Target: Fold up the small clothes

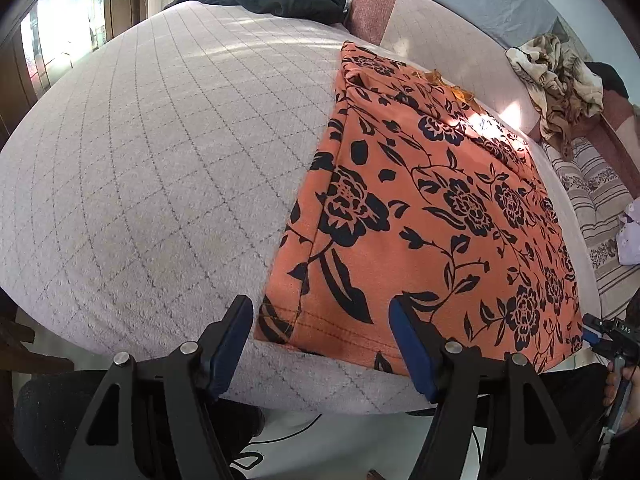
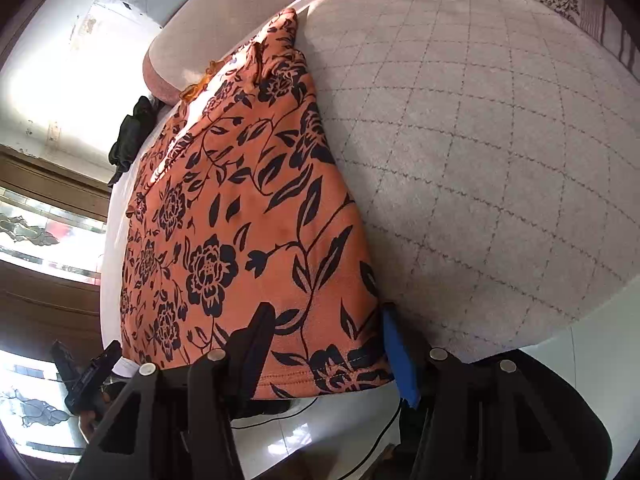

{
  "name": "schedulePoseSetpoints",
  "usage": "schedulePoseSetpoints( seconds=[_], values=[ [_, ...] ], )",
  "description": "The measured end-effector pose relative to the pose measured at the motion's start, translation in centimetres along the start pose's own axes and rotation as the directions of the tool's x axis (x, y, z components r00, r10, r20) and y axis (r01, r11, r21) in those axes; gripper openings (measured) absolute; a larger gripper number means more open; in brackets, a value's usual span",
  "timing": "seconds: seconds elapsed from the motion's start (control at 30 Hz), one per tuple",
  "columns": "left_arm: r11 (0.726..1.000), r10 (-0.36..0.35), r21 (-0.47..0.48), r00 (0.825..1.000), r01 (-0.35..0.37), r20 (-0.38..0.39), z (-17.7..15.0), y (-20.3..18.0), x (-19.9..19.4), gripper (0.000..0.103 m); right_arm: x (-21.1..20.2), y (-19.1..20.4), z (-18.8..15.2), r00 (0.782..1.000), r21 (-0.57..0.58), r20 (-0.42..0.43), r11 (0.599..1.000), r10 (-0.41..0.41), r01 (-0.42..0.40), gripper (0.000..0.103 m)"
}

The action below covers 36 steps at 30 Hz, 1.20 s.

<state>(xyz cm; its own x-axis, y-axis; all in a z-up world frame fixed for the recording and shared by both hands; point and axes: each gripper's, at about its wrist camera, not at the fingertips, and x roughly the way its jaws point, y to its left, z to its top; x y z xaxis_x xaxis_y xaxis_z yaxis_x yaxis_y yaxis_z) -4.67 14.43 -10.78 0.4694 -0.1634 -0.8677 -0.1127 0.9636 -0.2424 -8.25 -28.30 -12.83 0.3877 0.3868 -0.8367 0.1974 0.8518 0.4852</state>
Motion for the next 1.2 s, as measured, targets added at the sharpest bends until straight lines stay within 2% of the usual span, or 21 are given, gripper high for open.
schedulePoseSetpoints(
  seconds=[0.07,0.17,0.2,0.23,0.3,0.37,0.47,0.53,0.57,0.6,0.63,0.7,0.73,0.77,0.8,0.83,0.87,1.0,1.07,1.13,1.2],
  values=[
    [1.000,0.030,0.003,0.999,-0.030,-0.032,-0.3,0.0,0.7,0.071,0.1,-0.2,0.2,1.000,0.011,-0.001,1.000,-0.027,0.027,0.071],
    [0.999,0.047,0.014,0.998,-0.046,-0.049,-0.5,-0.1,1.3,0.069,0.6,0.3,0.2,0.999,-0.030,-0.031,0.999,-0.033,0.032,0.070],
    [0.998,0.063,0.025,0.997,-0.062,-0.045,-0.6,-0.2,1.2,0.051,0.8,0.6,0.1,0.999,-0.048,-0.042,0.998,-0.028,0.026,0.063],
    [0.997,0.076,0.031,0.996,-0.075,-0.042,-0.5,-0.2,1.2,0.044,1.0,0.8,0.0,0.998,-0.063,-0.053,0.997,-0.036,0.033,0.056],
    [0.998,0.054,0.017,0.997,-0.053,-0.047,-0.4,0.1,1.0,0.027,1.3,0.8,-0.1,0.996,-0.066,-0.069,0.997,-0.053,0.049,0.024],
    [1.000,0.014,0.004,0.999,-0.013,-0.052,-0.3,0.3,0.9,0.017,1.2,0.7,-0.1,0.996,-0.056,-0.074,0.997,-0.048,0.044,0.022],
    [1.000,0.023,0.017,0.999,-0.022,-0.046,-0.3,-0.1,0.8,0.018,0.8,1.0,-0.2,0.997,-0.063,-0.058,0.997,-0.044,0.041,0.024],
    [1.000,0.023,0.009,0.999,-0.023,-0.045,-0.2,0.0,0.7,0.025,0.9,0.9,-0.3,0.997,-0.050,-0.061,0.998,-0.037,0.034,0.026],
    [0.999,0.032,0.002,0.998,-0.032,-0.047,-0.2,0.1,0.7,0.040,0.9,0.8,-0.3,0.997,-0.045,-0.062,0.998,-0.040,0.037,0.038],
    [0.999,0.038,-0.002,0.998,-0.039,-0.043,-0.1,0.0,0.8,0.052,0.9,0.7,-0.3,0.997,-0.039,-0.059,0.998,-0.042,0.040,0.057],
    [0.999,0.042,-0.004,0.999,-0.042,-0.032,0.0,0.0,0.7,0.055,0.8,0.7,-0.3,0.998,-0.036,-0.053,0.999,-0.034,0.032,0.064],
    [0.998,0.061,0.010,0.998,-0.061,-0.028,0.1,-0.3,1.0,0.058,0.7,0.9,-0.2,0.998,-0.046,-0.054,0.998,-0.033,0.030,0.067],
    [0.997,0.076,0.026,0.997,-0.075,-0.032,0.1,-0.6,1.3,0.057,0.9,0.9,-0.2,0.998,-0.049,-0.060,0.999,-0.024,0.022,0.065],
    [0.995,0.095,0.047,0.995,-0.093,-0.030,0.2,-0.9,1.5,0.040,1.1,0.9,-0.2,0.997,-0.050,-0.070,0.999,-0.017,0.013,0.056],
    [0.994,0.094,0.067,0.995,-0.092,-0.029,0.2,-1.1,1.5,0.012,1.3,0.8,-0.2,0.997,-0.045,-0.080,0.999,-0.018,0.015,0.029],
    [0.996,0.059,0.067,0.997,-0.057,-0.041,0.5,-1.1,1.3,0.012,1.5,0.6,-0.1,0.996,-0.031,-0.089,0.999,-0.012,0.009,0.018],
    [0.997,0.052,0.054,0.998,-0.050,-0.035,0.7,-1.2,0.8,0.011,1.5,0.5,-0.1,0.995,-0.022,-0.097,1.000,0.004,-0.007,0.013],
    [0.999,-0.027,0.021,0.997,0.025,0.069,2.2,-1.6,-3.1,0.011,-0.9,2.1,0.5,0.998,-0.050,-0.043,0.997,0.050,-0.052,0.012],
    [0.999,-0.029,0.018,0.995,0.027,0.098,2.7,-1.9,-3.8,0.011,-2.6,2.5,1.3,0.996,-0.046,0.000,0.995,0.089,-0.089,0.012],
    [1.000,0.002,0.017,0.999,-0.003,0.048,2.8,-1.7,-2.0,0.012,-2.7,2.3,1.9,0.996,-0.044,0.010,0.995,0.085,-0.084,0.012],
    [0.999,0.045,-0.006,0.998,-0.046,-0.045,2.1,-1.1,0.8,0.013,-0.9,1.7,1.8,0.996,-0.022,-0.046,0.997,0.079,-0.080,0.015]
  ],
)
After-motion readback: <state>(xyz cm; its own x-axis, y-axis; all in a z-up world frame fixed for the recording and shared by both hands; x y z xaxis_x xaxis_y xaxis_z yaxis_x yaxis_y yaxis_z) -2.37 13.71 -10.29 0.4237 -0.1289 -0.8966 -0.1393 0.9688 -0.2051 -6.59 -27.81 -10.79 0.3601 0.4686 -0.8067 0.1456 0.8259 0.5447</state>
